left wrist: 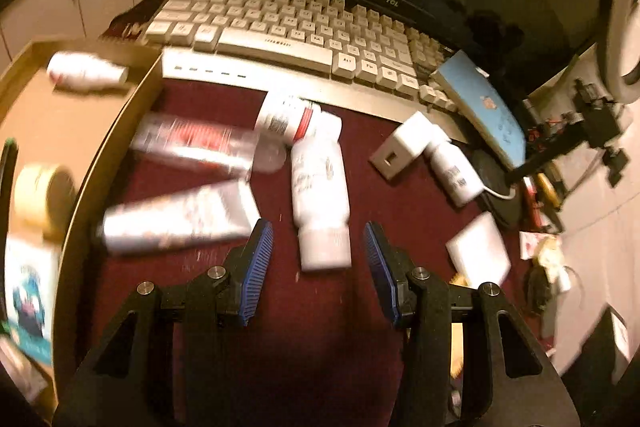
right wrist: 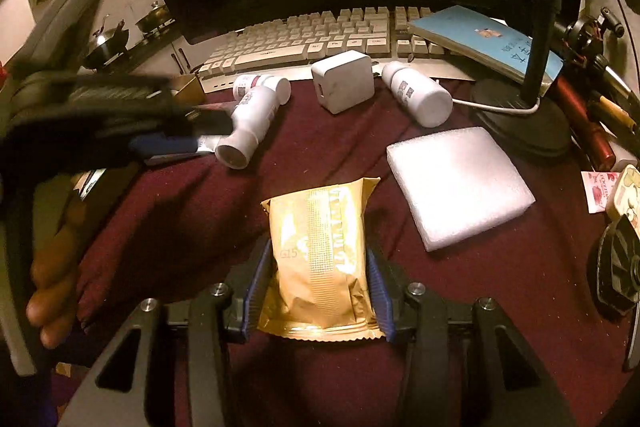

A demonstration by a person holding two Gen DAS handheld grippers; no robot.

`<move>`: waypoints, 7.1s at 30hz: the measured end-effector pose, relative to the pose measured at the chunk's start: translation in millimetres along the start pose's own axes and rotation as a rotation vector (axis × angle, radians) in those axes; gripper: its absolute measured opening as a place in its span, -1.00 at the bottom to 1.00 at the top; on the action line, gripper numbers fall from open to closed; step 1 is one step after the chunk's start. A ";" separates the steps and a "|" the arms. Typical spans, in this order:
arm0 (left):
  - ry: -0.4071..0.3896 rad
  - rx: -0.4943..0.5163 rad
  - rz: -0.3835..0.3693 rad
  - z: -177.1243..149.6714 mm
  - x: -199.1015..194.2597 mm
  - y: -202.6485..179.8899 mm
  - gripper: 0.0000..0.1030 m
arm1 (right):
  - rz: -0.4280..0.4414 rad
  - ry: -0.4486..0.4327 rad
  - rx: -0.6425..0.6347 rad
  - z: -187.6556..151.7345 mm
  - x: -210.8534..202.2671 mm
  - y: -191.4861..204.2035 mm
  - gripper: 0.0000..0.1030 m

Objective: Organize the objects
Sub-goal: 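Grasp the gold packet on the cloth with the right gripper, then grasp the white pill bottle with the left gripper, then carry the pill bottle with the left gripper while the right carries the gold packet to the tray, then open both grippers to drop the pill bottle and gold packet in the tray, then grasp the white foam pad with the right gripper, then grasp the white hand-cream tube with the left gripper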

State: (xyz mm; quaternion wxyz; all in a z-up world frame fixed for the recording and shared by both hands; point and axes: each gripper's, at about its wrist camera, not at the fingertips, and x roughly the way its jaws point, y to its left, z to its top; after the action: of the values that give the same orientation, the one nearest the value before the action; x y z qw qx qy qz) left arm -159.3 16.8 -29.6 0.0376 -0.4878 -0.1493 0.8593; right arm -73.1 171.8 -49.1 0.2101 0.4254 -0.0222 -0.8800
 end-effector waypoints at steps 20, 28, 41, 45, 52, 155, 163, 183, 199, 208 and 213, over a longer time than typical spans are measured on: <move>-0.002 0.077 0.080 -69.2 -23.7 16.0 -0.34 | 0.018 -0.004 0.005 0.0 0.4 2.5 -0.11; 0.019 -0.015 0.004 -108.2 -54.1 32.2 -0.32 | -0.008 -0.001 -0.021 0.3 2.0 7.7 -0.10; -0.053 0.011 0.011 -112.3 -55.6 35.4 -0.34 | -0.021 -0.004 -0.023 -1.4 0.6 9.3 -0.12; -0.067 -0.008 -0.017 -117.7 -65.2 41.2 -0.34 | 0.005 -0.016 0.009 -2.7 -2.0 9.6 -0.13; -0.119 -0.040 -0.060 -116.5 -86.6 44.2 -0.34 | 0.080 -0.023 0.018 0.3 -6.8 28.1 -0.13; -0.248 -0.096 -0.161 -112.9 -149.2 64.4 -0.04 | 0.164 -0.101 0.012 6.9 -34.5 19.7 0.34; -0.228 -0.079 -0.132 -116.8 -143.9 55.1 -0.04 | 0.017 -0.104 0.012 24.8 -33.6 -28.8 0.45; -0.189 -0.095 -0.135 -120.9 -131.2 62.8 -0.04 | -0.066 0.074 -0.017 42.2 13.6 -62.4 0.51; -0.205 0.008 -0.064 -85.5 -120.4 46.2 -0.04 | -0.133 0.074 -0.099 23.2 20.2 -15.8 0.56; -0.126 0.173 0.022 -16.0 -62.3 41.6 -0.04 | -0.155 0.067 -0.097 21.7 20.6 -13.2 0.56; -0.015 0.190 0.087 6.2 -20.2 52.3 -0.04 | -0.167 0.071 -0.105 20.9 21.6 -11.6 0.58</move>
State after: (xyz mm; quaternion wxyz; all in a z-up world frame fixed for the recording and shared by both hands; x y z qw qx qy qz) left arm -149.8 -38.6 -25.3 0.0453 -0.4814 -0.0460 0.8741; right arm -104.8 171.1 -54.3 0.1586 0.4454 0.0668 -0.8787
